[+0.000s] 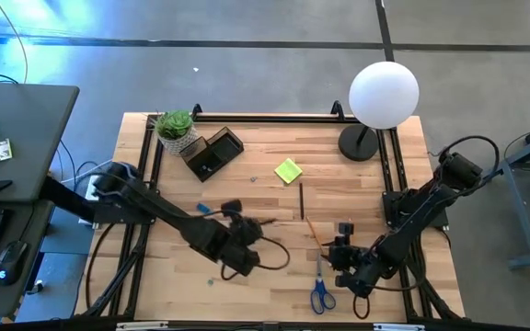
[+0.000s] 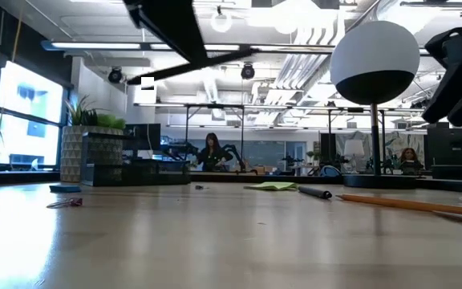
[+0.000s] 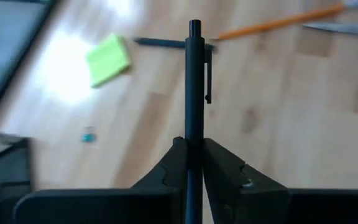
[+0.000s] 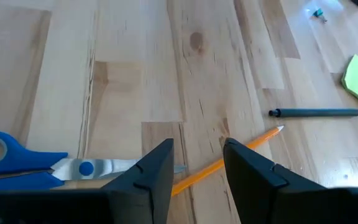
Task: Pick and place office supplies into organizer
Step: Put the bottom black pen into the desk organizer
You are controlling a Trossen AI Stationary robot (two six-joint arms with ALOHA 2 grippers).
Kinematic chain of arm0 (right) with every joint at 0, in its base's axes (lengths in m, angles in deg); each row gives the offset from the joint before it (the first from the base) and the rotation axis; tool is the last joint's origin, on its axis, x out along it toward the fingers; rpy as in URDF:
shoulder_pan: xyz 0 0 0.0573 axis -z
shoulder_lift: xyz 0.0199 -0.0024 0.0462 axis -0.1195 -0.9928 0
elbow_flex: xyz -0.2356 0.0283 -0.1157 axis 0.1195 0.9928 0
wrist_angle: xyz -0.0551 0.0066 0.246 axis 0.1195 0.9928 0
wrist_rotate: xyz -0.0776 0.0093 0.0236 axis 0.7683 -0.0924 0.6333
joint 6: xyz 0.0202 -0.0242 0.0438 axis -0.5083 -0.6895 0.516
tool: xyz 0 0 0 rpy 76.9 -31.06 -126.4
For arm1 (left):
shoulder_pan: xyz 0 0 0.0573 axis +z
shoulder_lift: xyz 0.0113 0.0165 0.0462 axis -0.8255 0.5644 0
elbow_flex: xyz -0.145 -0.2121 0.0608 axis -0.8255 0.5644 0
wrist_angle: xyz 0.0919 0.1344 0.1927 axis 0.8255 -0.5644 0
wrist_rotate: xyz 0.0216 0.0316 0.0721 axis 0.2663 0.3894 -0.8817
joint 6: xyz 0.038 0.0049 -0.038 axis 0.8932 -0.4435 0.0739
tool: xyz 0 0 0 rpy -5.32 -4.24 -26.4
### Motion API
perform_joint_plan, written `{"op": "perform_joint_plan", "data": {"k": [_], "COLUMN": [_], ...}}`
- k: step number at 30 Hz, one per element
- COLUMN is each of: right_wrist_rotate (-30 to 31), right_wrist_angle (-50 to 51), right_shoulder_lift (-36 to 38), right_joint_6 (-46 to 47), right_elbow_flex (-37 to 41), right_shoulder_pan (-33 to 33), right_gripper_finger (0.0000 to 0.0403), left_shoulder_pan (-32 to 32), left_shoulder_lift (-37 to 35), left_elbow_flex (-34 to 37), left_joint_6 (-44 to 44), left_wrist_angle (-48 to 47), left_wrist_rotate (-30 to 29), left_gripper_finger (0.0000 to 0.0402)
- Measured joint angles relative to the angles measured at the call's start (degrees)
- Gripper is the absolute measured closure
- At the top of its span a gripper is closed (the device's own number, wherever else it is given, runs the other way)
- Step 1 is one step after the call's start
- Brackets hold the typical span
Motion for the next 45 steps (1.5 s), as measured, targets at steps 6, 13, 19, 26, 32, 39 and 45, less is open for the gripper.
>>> {"op": "perform_joint_plan", "data": {"k": [6,13,19,26,32,39,45], "right_wrist_rotate": [4.0,8.12,13.42,20.94,22.21,22.14,21.14], "right_wrist_angle": [0.11,-0.3,-1.94,-4.19,-4.74,-7.42,-6.01], "right_shoulder_lift": [0.0,0.0,-0.02,-0.02,-0.02,-0.04,-0.02], "right_joint_6": [0.61,0.12,0.19,1.29,3.76,3.63,3.64], "right_elbow_flex": [0.0,0.0,0.0,0.0,0.0,0.0,0.0], "right_shoulder_pan": [-0.81,0.11,1.61,5.4,9.59,13.64,14.18], "right_gripper_finger": [0.0269,0.0269,0.0269,0.0269,0.0269,0.0269,0.0269], "left_shoulder_pan": [0.06,4.59,11.57,19.54,27.21,35.93,41.08], "left_shoulder_lift": [-10.95,-29.35,-44.51,-56.33,-59.89,-60.05,-60.05], "left_elbow_flex": [12.88,33.03,49.35,60.62,63.62,66.54,69.14], "left_joint_6": [-2.03,-0.58,8.4,19.77,23.24,26.54,28.5], "left_wrist_angle": [5.74,20.31,38.31,52.56,53.61,61.0,65.42], "left_wrist_rotate": [-7.01,-11.74,-12.55,-12.45,-12.4,-10.45,-6.85], "left_gripper_finger": [0.037,0.0379,0.0368,0.0376,0.0373,0.0372,0.0374]}}
